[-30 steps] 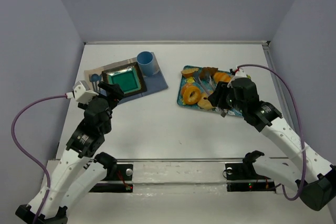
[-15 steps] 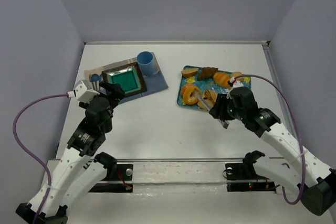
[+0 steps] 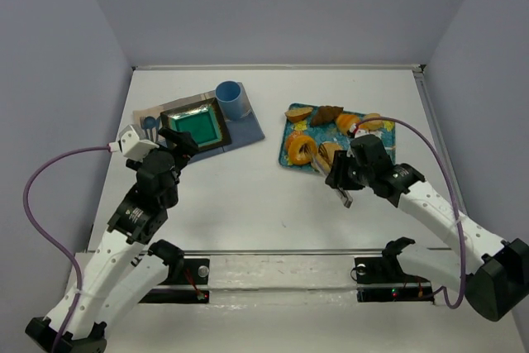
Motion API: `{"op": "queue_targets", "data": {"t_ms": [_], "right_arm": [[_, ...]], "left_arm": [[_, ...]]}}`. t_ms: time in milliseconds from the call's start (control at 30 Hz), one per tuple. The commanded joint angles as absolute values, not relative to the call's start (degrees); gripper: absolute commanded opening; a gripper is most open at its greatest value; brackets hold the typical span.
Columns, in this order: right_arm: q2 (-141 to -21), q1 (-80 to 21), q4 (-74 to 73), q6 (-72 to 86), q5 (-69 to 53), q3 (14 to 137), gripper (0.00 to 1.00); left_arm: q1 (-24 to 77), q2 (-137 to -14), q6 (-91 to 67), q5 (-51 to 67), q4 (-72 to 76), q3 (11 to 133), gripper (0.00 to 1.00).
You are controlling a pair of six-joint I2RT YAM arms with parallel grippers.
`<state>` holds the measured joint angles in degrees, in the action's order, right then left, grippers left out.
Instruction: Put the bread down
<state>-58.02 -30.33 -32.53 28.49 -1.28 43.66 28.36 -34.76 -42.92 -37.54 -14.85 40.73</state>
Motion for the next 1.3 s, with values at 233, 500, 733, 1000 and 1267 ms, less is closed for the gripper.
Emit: {"op": "queue_targets", "data": {"t_ms": [233,500,733,1000,1267], "right_arm": [[-63.01,-30.06,-24.61,29.62,-0.61,45.7,0.46],[-63.46,-30.06,-24.08,30.94,-0.44,46.23,0.38],[-59.51,-30.06,-24.26,29.71,-1.84,45.79,0.4],[-55.28,-30.06,-24.7,24.18,-9.05,46.67,0.44],[-59.85,-30.06,-25.14,24.79,-9.23,48.51,0.56]], "left_arm": [[28.04,-34.1,-42.98,-39.02,-11.87,40.52,0.99],[28.04,-34.19,-42.98,-39.11,-11.78,40.43,0.99],[28.04,-34.28,-42.89,-39.11,-11.51,40.34,0.99],[28.04,-35.33,-42.54,-38.67,-10.72,40.43,0.99],[28.04,-35.33,-42.45,-38.58,-10.72,40.43,0.99]]}}
